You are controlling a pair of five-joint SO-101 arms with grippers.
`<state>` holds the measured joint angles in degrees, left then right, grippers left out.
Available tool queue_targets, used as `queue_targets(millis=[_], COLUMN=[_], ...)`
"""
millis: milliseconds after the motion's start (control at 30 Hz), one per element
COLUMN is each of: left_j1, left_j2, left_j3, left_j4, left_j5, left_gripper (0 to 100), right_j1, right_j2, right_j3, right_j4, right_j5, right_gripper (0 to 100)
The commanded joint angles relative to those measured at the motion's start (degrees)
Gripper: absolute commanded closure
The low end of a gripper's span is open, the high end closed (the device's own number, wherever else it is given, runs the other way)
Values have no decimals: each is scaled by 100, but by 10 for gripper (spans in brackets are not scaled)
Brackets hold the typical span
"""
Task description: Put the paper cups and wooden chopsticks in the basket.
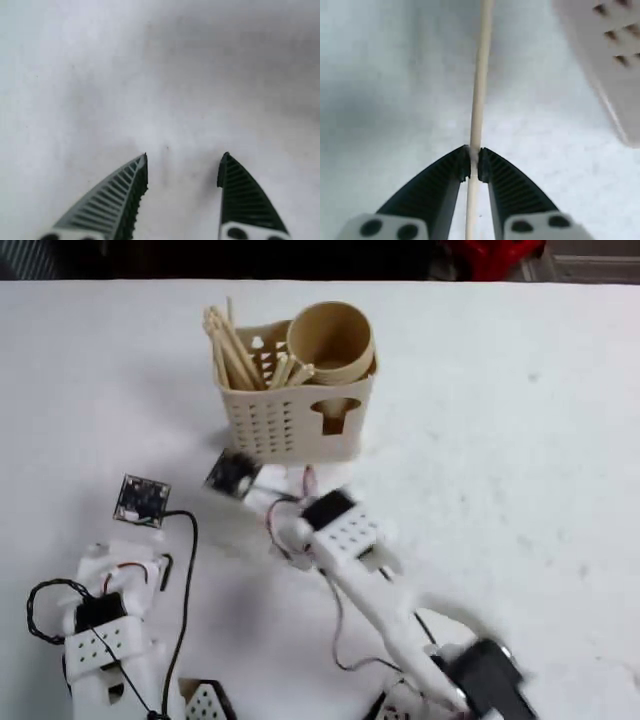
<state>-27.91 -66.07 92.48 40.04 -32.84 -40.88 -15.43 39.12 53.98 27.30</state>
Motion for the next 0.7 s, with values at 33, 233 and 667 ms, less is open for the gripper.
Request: queue_targets(millis=[33,233,667], left_j1=[48,48,48], left_j2=[-75,-75,-75], left_j3=[-53,-53,-53], left_j4=[-70,-70,-70], left_j5=[-62,-62,-62], left_gripper=[763,763,763], right_j1=[453,690,708], right_j2=[-2387,-3591,-1051], right_j3=[-88,-1521,-5319], right_j4=[277,848,-101], right_j5=[-571,-1037,-2242], right_gripper=[982,982,978])
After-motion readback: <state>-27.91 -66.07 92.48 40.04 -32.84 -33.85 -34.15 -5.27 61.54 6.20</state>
